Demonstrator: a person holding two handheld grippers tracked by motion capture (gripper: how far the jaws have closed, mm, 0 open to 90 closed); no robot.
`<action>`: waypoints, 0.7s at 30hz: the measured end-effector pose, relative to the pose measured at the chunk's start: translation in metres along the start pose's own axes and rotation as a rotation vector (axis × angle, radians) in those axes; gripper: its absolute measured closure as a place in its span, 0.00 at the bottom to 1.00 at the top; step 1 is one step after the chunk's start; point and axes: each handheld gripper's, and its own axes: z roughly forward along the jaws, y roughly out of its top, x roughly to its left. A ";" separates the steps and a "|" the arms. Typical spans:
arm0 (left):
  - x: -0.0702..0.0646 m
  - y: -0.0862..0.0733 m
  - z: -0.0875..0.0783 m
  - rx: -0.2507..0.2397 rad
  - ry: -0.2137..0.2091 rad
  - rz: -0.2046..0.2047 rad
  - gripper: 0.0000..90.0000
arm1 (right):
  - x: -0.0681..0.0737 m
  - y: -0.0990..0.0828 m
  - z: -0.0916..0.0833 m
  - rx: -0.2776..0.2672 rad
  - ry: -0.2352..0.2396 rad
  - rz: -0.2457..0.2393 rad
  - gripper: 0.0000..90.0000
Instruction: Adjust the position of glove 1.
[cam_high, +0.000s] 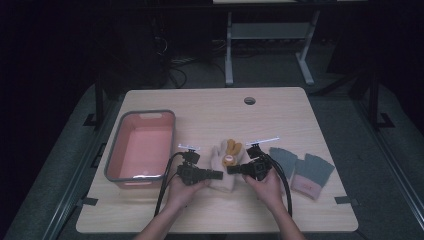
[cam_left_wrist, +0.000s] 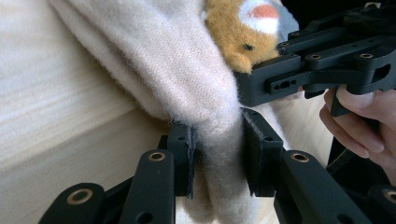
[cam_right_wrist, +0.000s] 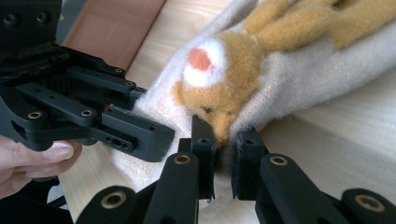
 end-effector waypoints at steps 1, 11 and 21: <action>-0.001 0.001 -0.001 -0.006 -0.003 -0.002 0.75 | 0.000 0.000 0.000 0.000 0.000 0.000 0.91; -0.008 0.008 -0.013 -0.029 -0.012 0.025 0.75 | 0.007 0.008 -0.010 -0.014 0.018 -0.007 0.91; -0.011 0.014 -0.026 -0.054 -0.015 0.035 0.75 | 0.017 0.017 -0.014 -0.022 0.037 -0.014 0.91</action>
